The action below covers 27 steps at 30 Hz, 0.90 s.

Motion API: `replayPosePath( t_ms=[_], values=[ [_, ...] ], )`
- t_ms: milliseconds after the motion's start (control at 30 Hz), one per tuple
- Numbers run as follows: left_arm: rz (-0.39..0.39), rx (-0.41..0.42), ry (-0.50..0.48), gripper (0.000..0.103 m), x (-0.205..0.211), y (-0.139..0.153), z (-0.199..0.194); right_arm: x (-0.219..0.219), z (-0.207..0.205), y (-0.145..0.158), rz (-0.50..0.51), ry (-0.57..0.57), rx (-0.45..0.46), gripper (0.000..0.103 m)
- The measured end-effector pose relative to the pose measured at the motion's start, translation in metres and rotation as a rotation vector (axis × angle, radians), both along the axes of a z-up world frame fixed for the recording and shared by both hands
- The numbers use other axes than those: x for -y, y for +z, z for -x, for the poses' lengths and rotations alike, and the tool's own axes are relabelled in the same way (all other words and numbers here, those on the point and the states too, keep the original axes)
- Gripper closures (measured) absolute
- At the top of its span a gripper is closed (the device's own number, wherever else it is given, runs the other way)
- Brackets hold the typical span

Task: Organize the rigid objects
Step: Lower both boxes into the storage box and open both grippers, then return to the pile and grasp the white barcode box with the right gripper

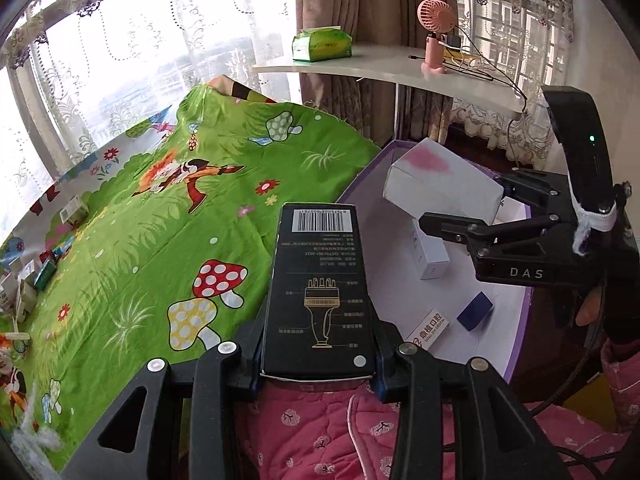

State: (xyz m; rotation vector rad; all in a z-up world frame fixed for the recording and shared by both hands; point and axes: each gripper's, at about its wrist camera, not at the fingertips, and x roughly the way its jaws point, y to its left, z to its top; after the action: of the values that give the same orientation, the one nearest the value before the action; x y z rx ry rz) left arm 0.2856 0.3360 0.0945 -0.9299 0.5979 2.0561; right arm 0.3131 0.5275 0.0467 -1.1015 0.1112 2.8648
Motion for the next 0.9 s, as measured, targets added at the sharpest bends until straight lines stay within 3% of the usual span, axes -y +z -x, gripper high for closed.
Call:
replayPosePath(
  t_ms=[267,433,467,500,567,667,733,833,900],
  values=[
    [0.016,0.045,-0.110,0.063,-0.048,-0.012,-0.014,-0.043,-0.018,0.005,-0.052,-0.122,0.006,0.034],
    [-0.063,0.058,-0.214,0.062,-0.058,-0.011,-0.026,-0.058,-0.024,0.006,-0.107,-0.191,0.040,0.033],
    [-0.082,0.060,-0.238,0.054,-0.057,-0.011,-0.027,-0.061,-0.023,0.006,-0.116,-0.209,0.050,0.033],
    [-0.100,0.064,-0.258,0.038,-0.055,-0.012,-0.027,-0.064,-0.021,0.005,-0.129,-0.243,0.067,0.031],
    [-0.145,0.065,-0.256,0.022,-0.044,-0.014,-0.021,-0.069,-0.012,0.001,-0.139,-0.315,0.111,0.017],
    [-0.187,0.053,-0.154,0.020,-0.012,-0.021,0.008,-0.058,0.006,-0.002,-0.103,-0.283,0.149,0.016],
    [-0.198,0.028,-0.031,0.020,0.021,-0.024,0.040,-0.035,0.026,-0.003,-0.122,-0.220,0.156,0.016],
    [-0.185,-0.058,0.187,0.020,0.083,-0.028,0.092,0.018,0.064,-0.005,-0.173,-0.061,0.152,0.016],
    [-0.133,-0.123,0.343,0.019,0.124,-0.033,0.129,0.058,0.094,-0.008,-0.181,0.071,0.152,0.016]
  ],
)
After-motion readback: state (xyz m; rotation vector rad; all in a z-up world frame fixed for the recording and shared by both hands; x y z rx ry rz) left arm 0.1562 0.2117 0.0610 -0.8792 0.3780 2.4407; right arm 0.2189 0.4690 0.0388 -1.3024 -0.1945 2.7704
